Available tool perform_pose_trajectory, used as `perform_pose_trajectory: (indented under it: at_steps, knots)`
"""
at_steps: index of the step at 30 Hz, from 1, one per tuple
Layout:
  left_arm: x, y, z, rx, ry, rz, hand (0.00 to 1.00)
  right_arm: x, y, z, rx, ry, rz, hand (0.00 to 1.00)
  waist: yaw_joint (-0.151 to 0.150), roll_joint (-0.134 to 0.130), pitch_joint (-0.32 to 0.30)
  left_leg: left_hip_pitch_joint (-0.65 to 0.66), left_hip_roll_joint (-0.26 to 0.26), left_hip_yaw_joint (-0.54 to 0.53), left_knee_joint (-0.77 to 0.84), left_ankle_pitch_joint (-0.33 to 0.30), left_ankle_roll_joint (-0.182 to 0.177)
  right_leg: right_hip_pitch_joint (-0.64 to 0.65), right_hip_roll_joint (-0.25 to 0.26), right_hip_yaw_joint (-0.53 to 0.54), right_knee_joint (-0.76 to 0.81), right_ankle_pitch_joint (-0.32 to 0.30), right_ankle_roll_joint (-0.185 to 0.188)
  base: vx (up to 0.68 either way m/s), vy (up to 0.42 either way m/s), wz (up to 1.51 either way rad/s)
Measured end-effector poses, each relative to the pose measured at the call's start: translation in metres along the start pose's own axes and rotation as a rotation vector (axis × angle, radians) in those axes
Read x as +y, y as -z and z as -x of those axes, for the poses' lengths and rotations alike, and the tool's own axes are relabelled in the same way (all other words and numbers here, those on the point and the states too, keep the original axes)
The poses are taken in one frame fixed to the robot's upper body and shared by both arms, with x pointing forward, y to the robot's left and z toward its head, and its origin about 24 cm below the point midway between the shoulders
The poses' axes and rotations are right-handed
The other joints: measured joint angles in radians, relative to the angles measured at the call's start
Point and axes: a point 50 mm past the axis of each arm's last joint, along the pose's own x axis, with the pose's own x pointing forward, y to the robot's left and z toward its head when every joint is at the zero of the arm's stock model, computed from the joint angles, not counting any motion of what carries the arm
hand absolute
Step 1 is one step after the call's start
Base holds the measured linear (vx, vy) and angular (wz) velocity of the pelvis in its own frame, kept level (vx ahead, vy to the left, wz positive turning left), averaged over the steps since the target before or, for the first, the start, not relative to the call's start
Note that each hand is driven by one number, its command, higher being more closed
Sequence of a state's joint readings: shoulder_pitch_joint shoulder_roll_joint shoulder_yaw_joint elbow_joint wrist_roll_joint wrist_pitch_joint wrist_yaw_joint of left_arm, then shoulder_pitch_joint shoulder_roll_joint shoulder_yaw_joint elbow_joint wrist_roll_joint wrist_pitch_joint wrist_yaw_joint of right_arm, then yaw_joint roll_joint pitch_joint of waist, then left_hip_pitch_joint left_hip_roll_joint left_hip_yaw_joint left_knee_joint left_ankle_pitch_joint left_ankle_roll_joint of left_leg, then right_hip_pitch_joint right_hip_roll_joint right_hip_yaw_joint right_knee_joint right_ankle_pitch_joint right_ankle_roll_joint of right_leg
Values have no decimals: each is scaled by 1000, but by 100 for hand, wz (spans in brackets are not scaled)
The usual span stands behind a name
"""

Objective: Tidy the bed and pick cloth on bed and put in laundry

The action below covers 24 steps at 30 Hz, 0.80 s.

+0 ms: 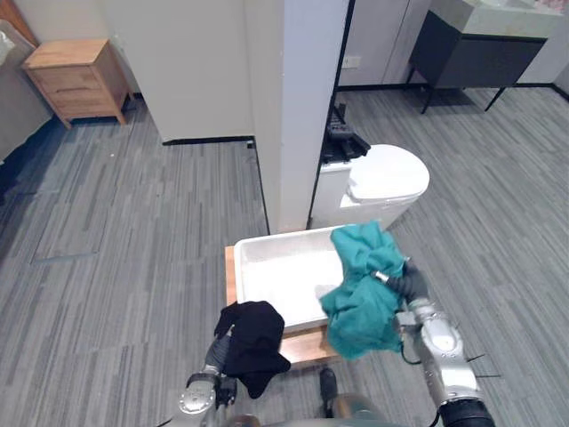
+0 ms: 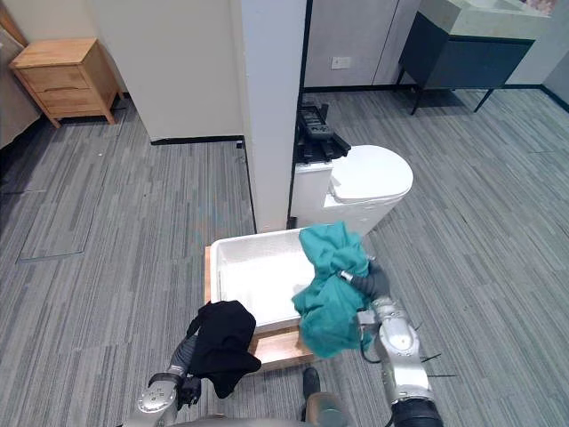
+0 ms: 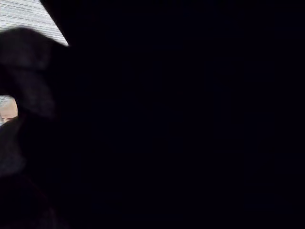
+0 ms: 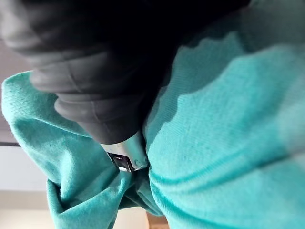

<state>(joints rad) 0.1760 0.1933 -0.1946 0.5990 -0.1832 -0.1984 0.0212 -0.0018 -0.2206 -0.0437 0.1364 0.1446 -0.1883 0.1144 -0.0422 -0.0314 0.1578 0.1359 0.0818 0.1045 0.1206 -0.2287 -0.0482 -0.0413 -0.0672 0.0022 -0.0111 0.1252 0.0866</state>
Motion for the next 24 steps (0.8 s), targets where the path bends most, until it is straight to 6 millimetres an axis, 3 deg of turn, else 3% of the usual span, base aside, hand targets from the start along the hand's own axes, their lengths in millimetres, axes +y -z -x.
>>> perform_pose_trajectory:
  at_steps: [4, 8, 11, 13, 14, 16, 18, 19, 22, 24]
  knots:
    - [2, 0, 1, 1, 0, -10, 100, 6, -20, -17, -61, -90, 26, 100, 7, -1, -21, -2, -13, 2, -2, 4, -5, 20, -14, -5, -47, 24, 3, 13, 62, 3]
    - [3, 1, 1, 4, 8, -18, 100, 18, -26, -29, -47, -149, 49, 100, 18, -1, -25, -12, -16, 0, -2, 11, -17, 20, -22, -27, -53, 29, 3, -20, 23, 11]
    - [2, -5, -3, -16, 26, -23, 100, 30, -35, -57, -36, -198, 79, 100, 26, 9, -11, -69, -19, -2, 13, 18, -25, -18, -29, -33, -61, 54, -4, -100, 15, 9]
    - [-1, -33, -18, -103, 39, -19, 100, 25, -61, -92, -73, -157, 120, 100, 37, 21, 60, -165, -26, -9, 64, 13, -32, -76, -43, -47, -57, 72, -15, -215, 17, 21]
    - [-2, -41, -22, -128, 42, -16, 100, 22, -69, -98, -87, -147, 133, 100, 40, 27, 82, -185, -25, -7, 75, 12, -30, -88, -47, -53, -57, 74, -14, -236, 1, 32]
    - [-6, -72, -31, -230, 53, 5, 100, 9, -96, -120, -127, -92, 186, 100, 49, 63, 172, -255, -5, 35, 114, 20, -35, -129, -57, -76, -49, 76, -15, -204, -15, 40]
    - [-11, -91, -31, -305, 56, 17, 100, -5, -109, -131, -127, -48, 225, 100, 63, 97, 220, -294, 2, 37, 135, 36, -27, -165, -57, -84, -43, 93, -18, -158, -24, 17]
    - [-13, -101, -30, -350, 60, 31, 100, -14, -113, -137, -113, -13, 246, 0, 71, 118, 251, -312, 3, 33, 141, 41, -29, -177, -57, -89, -42, 99, -19, -80, -7, 6]
    - [-23, -112, -25, -406, 90, 48, 100, -32, -112, -141, -61, 38, 281, 0, 75, 156, 278, -318, -1, 23, 137, 49, -19, -179, -60, -110, -42, 101, -18, -21, 20, 10]
    - [-28, -122, -20, -463, 115, 55, 100, -44, -112, -143, -30, 77, 315, 0, 77, 165, 283, -318, -15, 21, 123, 60, -15, -188, -68, -112, -42, 102, -16, 9, 41, 5]
